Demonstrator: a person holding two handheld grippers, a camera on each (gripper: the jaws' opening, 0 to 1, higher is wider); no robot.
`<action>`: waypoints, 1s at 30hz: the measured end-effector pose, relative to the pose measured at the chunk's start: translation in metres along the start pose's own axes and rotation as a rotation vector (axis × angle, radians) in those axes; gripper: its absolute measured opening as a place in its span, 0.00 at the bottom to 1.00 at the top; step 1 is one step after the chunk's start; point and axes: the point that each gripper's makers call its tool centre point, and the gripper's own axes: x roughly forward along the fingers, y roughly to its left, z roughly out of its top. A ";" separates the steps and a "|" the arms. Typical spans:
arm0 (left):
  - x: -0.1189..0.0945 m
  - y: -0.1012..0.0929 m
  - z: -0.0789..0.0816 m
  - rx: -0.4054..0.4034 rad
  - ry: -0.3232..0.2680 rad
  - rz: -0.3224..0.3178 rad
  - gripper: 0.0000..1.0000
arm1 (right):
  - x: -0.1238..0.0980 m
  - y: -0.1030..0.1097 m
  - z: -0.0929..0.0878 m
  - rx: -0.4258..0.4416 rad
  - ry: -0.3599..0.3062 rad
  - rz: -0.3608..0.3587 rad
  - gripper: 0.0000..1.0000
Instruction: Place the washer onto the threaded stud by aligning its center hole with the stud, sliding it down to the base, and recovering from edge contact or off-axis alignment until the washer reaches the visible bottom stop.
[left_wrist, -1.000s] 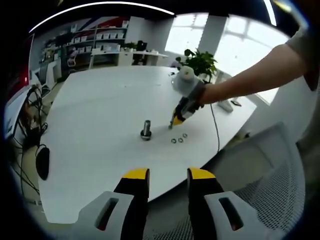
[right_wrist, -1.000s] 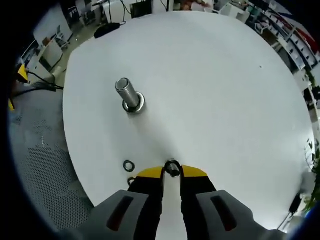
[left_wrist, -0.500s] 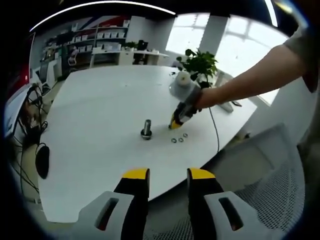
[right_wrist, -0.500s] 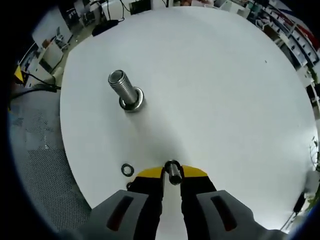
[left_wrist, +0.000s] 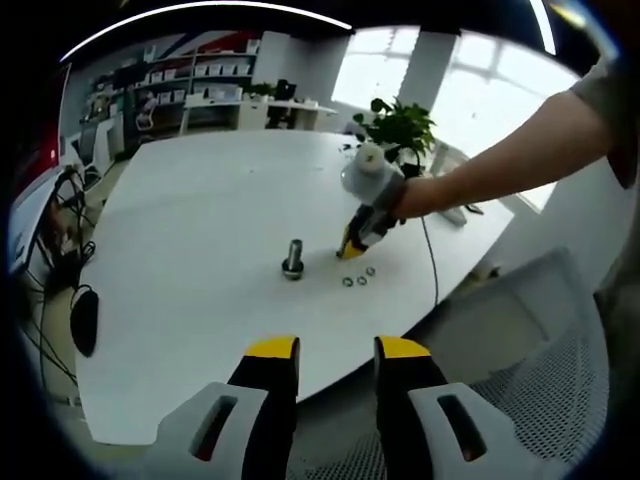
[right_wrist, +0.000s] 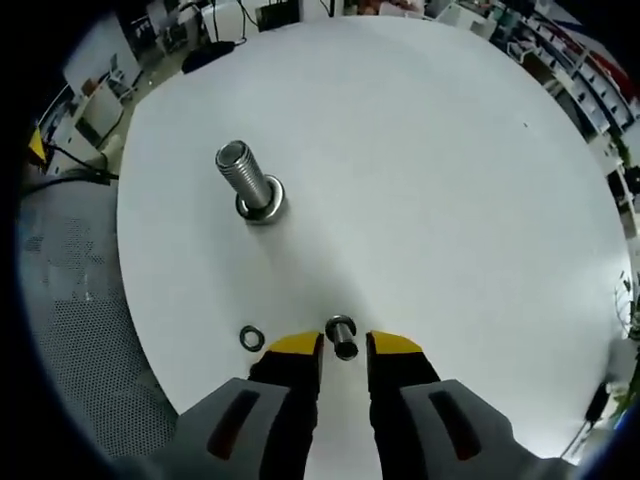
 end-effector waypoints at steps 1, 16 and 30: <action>0.000 0.000 0.001 -0.001 -0.003 0.000 0.28 | -0.002 0.000 -0.001 0.002 -0.004 -0.001 0.21; 0.000 -0.002 0.001 0.000 -0.007 -0.007 0.28 | -0.008 0.016 -0.032 -0.027 0.013 0.059 0.21; 0.000 -0.002 0.001 0.005 -0.006 -0.010 0.28 | -0.004 0.033 -0.056 -0.146 0.071 0.093 0.25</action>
